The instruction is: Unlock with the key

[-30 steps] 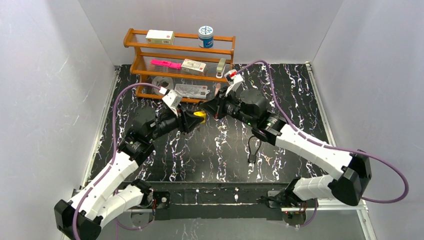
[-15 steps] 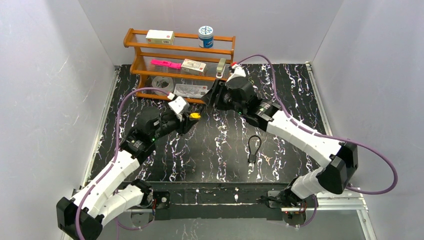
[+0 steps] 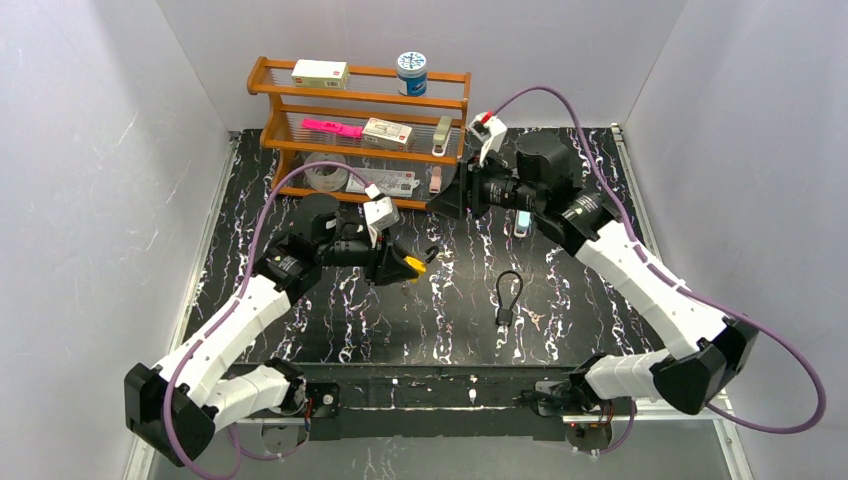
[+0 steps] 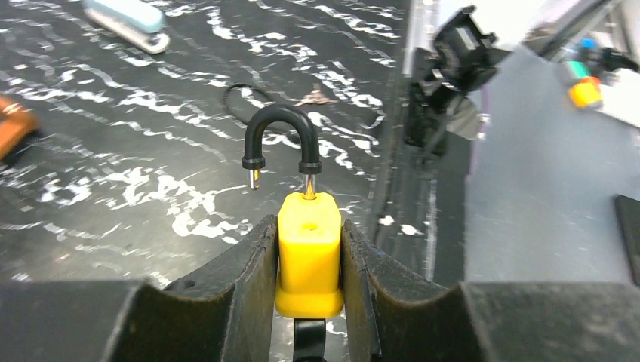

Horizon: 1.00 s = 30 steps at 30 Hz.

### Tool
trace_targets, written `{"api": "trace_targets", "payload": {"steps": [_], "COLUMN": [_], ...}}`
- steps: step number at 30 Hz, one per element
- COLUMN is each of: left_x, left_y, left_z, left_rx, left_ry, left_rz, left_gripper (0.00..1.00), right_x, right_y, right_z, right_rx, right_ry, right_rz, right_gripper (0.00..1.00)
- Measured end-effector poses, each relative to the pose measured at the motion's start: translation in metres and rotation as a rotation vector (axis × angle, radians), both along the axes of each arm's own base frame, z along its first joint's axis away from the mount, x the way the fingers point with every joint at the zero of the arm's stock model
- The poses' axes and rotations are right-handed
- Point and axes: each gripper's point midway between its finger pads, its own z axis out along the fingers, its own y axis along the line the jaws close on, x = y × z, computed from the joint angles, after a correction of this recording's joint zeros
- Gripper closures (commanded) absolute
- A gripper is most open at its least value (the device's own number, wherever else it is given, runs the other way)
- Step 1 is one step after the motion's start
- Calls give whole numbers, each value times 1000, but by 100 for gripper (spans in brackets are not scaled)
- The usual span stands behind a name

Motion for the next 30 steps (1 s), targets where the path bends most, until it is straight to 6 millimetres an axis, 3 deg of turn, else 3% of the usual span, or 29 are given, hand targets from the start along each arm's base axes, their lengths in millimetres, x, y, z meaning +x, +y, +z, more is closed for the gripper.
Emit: {"api": "trace_targets", "payload": {"steps": [7,13,17,25,28,30], "left_x": [-22,-24,-22,-9,5,16], "left_y": [-7,-7,-6,-1,5,9], "left_z": [7,11,12,2,0,0], "left_rx": [-47,-55,-58,-34,-31,-38], "left_ry": [75,65,51,23,-10,-32], "left_rz": [-124,-126,-112,-2,95,166], "left_gripper": [100,100,100,100,100,100], "right_x": [-33,-56,-61,-59,-62,-69], "right_y": [9,6,3,1,-3,-5], "right_z": [-34,-62,-77,-80,-85,-93], "right_rx": [-55,-104,-135,-151,-163,-172], "right_ry": [116,198,239,204,222,260], "right_rz": [244,364,379,391,401,414], "right_gripper": [66,67,69,70,70,64]}}
